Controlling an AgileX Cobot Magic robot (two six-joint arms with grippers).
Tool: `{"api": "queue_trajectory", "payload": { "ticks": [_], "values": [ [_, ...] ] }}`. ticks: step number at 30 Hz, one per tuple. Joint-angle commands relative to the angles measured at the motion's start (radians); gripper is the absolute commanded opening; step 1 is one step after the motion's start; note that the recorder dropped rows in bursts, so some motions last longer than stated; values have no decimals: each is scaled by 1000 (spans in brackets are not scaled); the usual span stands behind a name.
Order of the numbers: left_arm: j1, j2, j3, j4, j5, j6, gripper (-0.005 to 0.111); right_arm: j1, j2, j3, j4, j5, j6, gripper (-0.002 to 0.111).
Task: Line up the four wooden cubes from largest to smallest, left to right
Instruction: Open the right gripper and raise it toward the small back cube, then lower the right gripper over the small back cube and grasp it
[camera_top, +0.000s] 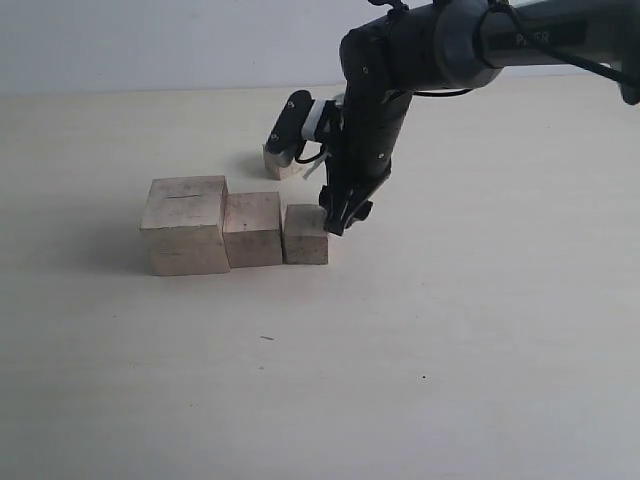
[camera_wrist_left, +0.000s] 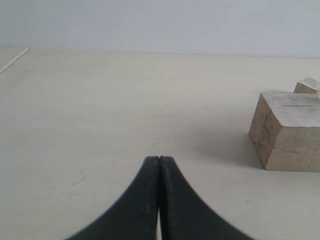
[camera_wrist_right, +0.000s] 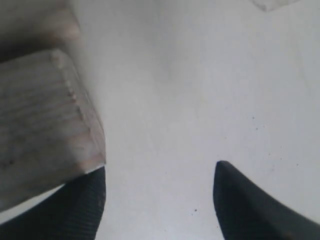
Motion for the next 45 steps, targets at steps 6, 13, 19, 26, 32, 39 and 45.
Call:
{"api": "queue_trajectory", "payload": {
  "ticks": [6,13,19,26,32,39,45],
  "values": [
    [-1,-6,3,1,-12,-8,0,-5,-3,0,54,-51,31,60],
    [-1,-6,3,1,-12,-8,0,-5,-6,0,86,17,34,60],
    [-1,-6,3,1,-12,-8,0,-5,-6,0,140,24,34,60],
    [-1,-6,3,1,-12,-8,0,-5,-14,0,134,35,32,60],
    [-1,-6,3,1,-12,-8,0,-5,-65,0,-6,50,97,59],
    [-1,-6,3,1,-12,-8,0,-13,-152,0,-179,-76,319,57],
    [-1,-6,3,1,-12,-8,0,-52,-180,0,-136,-198,507,54]
  ]
}}
